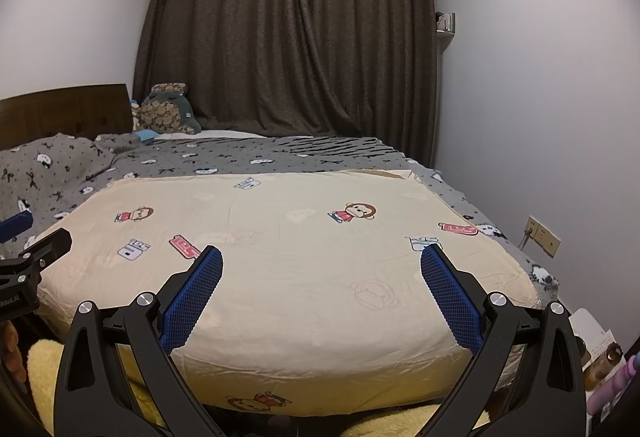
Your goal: Collect trash
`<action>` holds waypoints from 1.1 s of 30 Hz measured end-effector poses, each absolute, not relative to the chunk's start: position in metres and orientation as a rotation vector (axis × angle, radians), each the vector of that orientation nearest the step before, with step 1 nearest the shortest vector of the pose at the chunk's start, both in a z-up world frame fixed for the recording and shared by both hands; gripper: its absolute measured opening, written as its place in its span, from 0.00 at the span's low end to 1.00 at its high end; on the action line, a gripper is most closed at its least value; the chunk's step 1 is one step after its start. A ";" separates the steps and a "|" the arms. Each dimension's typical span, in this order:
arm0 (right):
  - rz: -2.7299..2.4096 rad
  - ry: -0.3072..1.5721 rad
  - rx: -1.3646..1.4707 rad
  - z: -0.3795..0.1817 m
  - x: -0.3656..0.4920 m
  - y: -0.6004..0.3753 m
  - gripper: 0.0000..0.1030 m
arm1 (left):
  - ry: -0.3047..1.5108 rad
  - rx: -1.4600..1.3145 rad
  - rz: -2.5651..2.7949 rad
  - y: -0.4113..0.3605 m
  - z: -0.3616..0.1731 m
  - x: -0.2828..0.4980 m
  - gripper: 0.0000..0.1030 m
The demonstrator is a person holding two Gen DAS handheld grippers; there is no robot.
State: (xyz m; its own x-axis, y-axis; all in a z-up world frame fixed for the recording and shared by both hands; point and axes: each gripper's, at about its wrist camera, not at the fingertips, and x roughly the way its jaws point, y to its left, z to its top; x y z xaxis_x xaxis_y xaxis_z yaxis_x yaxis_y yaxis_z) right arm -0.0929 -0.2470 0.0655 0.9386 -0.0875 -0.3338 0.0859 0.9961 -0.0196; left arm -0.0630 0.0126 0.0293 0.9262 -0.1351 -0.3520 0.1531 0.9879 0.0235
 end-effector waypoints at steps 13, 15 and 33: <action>-0.087 0.339 -0.002 0.067 -0.093 -0.246 0.97 | 0.357 0.051 -0.146 0.012 0.029 -0.063 0.92; -0.087 0.339 -0.002 0.067 -0.093 -0.246 0.97 | 0.356 0.051 -0.146 0.012 0.029 -0.063 0.92; -0.089 0.340 -0.002 0.067 -0.094 -0.245 0.97 | 0.356 0.050 -0.145 0.012 0.030 -0.063 0.92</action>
